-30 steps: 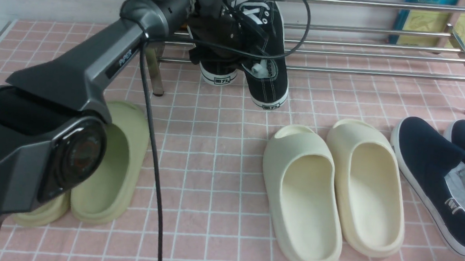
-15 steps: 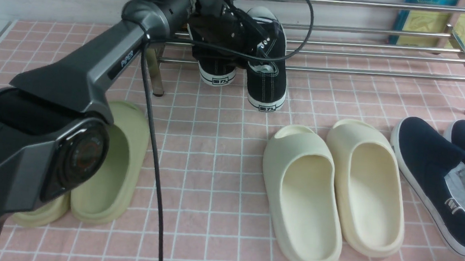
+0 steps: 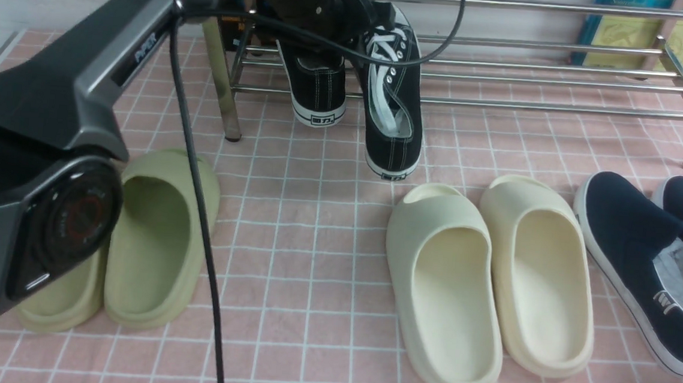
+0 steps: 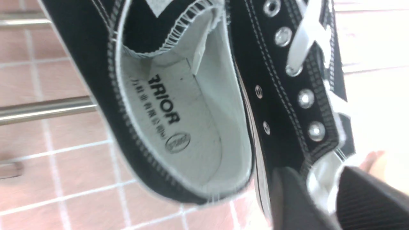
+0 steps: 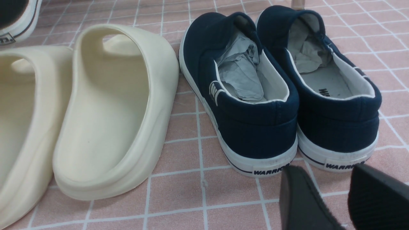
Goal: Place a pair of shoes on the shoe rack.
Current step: Use the left arm to put a shoe into the shoe rack
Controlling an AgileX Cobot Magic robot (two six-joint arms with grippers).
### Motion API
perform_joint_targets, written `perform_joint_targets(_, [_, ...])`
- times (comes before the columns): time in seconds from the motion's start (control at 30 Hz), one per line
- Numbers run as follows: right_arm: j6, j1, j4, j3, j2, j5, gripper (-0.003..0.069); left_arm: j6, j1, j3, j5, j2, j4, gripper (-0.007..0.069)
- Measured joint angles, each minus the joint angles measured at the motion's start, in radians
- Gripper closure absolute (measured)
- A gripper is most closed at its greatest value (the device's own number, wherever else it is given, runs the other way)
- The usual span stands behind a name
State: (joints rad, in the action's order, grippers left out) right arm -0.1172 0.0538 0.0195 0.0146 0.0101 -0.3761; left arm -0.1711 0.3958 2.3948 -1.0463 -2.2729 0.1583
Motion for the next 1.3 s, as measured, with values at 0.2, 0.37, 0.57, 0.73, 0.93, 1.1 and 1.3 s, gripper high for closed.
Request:
perform_joint_targets(0.2, [0.0,0.0,0.0,0.0,0.0,0.0,0.0419,0.075,0.006,0.004,-0.095,0.042,-0.043,0.0615])
perform_joint_targets(0.37, [0.0,0.0,0.0,0.0,0.0,0.0,0.0419,0.132,0.025,-0.002,-0.165,0.042,-0.052,0.0622])
perform_joint_targets(0.57, [0.0,0.0,0.0,0.0,0.0,0.0,0.0419,0.225,0.127,-0.131,-0.188,0.042,-0.034,0.0622])
perform_joint_targets(0.73, [0.0,0.0,0.0,0.0,0.0,0.0,0.0419,0.237,0.182,-0.271,-0.127,0.012,-0.028,0.0622])
perform_joint_targets(0.93, [0.0,0.0,0.0,0.0,0.0,0.0,0.0419,0.222,0.182,-0.307,0.04,-0.052,-0.036,0.0622])
perform_joint_targets(1.1, [0.0,0.0,0.0,0.0,0.0,0.0,0.0419,0.1,0.185,-0.302,0.114,-0.064,-0.113,0.0622])
perform_joint_targets(1.3, [0.0,0.0,0.0,0.0,0.0,0.0,0.0419,0.014,0.197,-0.199,0.055,-0.064,-0.18,0.0617])
